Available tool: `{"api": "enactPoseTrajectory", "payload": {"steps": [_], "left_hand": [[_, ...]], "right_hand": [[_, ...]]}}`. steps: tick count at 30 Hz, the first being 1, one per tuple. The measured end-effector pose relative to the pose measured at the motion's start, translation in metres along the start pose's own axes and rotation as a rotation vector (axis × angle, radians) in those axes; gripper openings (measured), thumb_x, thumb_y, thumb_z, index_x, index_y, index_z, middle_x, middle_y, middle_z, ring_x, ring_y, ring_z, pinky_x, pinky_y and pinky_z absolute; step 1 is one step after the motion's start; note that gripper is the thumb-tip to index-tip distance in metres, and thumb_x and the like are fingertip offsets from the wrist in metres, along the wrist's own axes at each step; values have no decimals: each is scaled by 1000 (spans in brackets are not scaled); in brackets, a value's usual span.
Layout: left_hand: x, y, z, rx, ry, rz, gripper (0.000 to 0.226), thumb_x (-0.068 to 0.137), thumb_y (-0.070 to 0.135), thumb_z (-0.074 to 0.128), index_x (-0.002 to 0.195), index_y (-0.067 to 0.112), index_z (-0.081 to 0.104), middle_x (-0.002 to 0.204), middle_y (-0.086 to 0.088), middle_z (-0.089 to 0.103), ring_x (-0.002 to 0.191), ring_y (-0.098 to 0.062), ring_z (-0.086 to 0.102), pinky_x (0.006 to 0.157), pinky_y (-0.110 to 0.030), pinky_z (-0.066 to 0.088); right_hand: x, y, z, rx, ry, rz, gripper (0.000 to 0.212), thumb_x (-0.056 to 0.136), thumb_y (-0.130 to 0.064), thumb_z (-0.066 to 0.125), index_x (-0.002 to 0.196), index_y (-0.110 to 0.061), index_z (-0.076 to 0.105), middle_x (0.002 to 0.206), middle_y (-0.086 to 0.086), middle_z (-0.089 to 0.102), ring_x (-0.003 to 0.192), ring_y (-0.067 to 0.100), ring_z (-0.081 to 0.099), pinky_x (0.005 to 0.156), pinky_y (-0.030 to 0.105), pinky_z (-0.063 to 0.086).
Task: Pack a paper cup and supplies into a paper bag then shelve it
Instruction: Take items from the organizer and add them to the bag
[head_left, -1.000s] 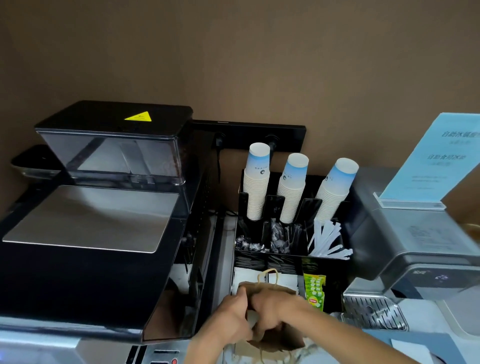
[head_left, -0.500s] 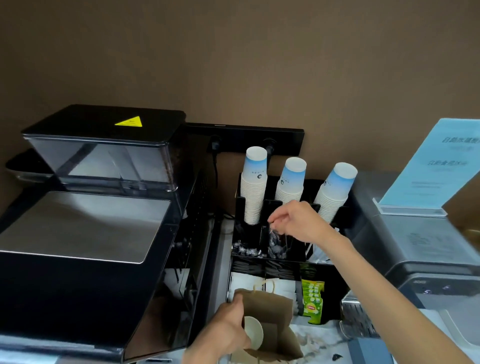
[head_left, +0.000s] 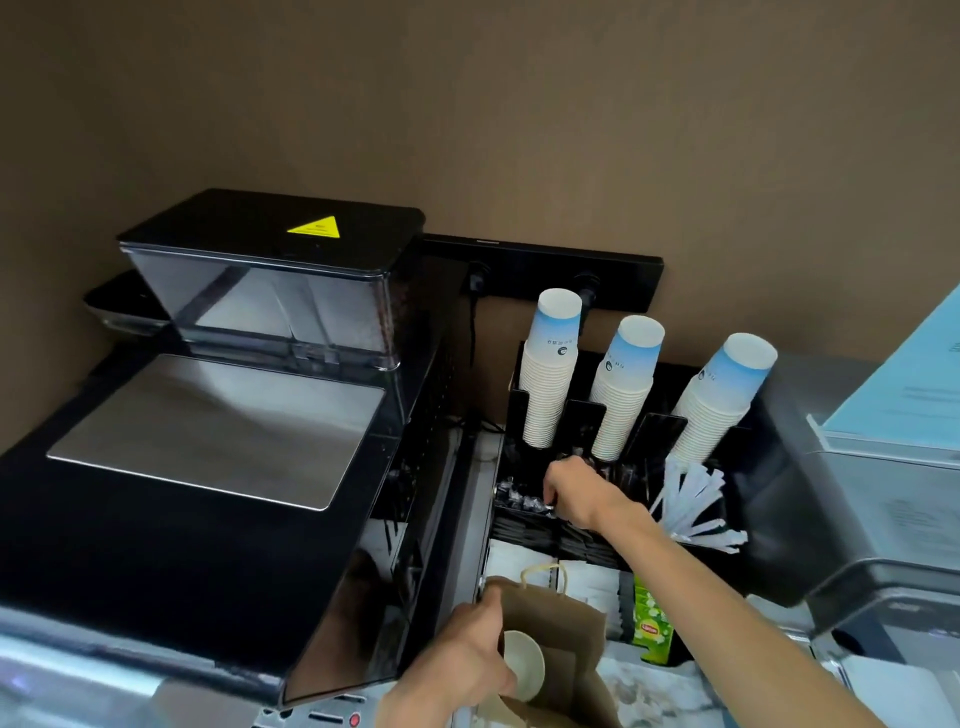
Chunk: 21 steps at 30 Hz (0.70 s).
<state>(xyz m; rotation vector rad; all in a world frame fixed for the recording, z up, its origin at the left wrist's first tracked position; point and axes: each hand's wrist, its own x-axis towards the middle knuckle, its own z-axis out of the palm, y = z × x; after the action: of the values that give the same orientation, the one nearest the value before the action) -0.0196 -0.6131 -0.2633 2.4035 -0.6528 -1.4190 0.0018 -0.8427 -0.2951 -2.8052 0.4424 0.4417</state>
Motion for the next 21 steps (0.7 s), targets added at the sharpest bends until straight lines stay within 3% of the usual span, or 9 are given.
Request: {"api": "enactPoseTrajectory", "payload": {"steps": [5,8,11,15,21], "left_hand": [[2,0,1,-20,-3,-8,93,84,7,69,155,28,13,138,-10,44,126,-27,53,105,-36,48],[4,2,1,-4,-14,-15,95,85,8,69,156,30,9,140,-9,42,129,-29,51,107,-37,47],[5,2,0,6,-9,-12,94,85,8,68,156,28,10,139,-8,42,127,-27,52,103,-34,47],[6,2,0,20,-3,-14,95,85,9,68,156,30,8,142,-7,39,129,-27,49,103,-33,47],[5,4,1,48,-6,-11,97,86,9,67,157,29,4,149,-8,35,136,-29,44,110,-36,43]], "right_hand": [[-4,-3,2,-37,6,-20,14,86,-5,71,97,3,73,99,21,74,96,36,69,83,40,57],[-6,-4,2,-1,16,-18,19,90,-13,70,80,3,72,85,19,75,82,32,69,76,39,57],[-8,-2,0,68,64,-6,30,91,-8,67,61,-4,62,68,14,66,70,29,61,69,35,51],[-10,5,-5,148,179,11,9,87,-7,63,80,-5,68,83,11,72,83,24,65,75,31,52],[-19,16,-11,465,253,89,21,81,-8,73,70,-20,61,67,3,67,65,14,63,65,22,51]]}}
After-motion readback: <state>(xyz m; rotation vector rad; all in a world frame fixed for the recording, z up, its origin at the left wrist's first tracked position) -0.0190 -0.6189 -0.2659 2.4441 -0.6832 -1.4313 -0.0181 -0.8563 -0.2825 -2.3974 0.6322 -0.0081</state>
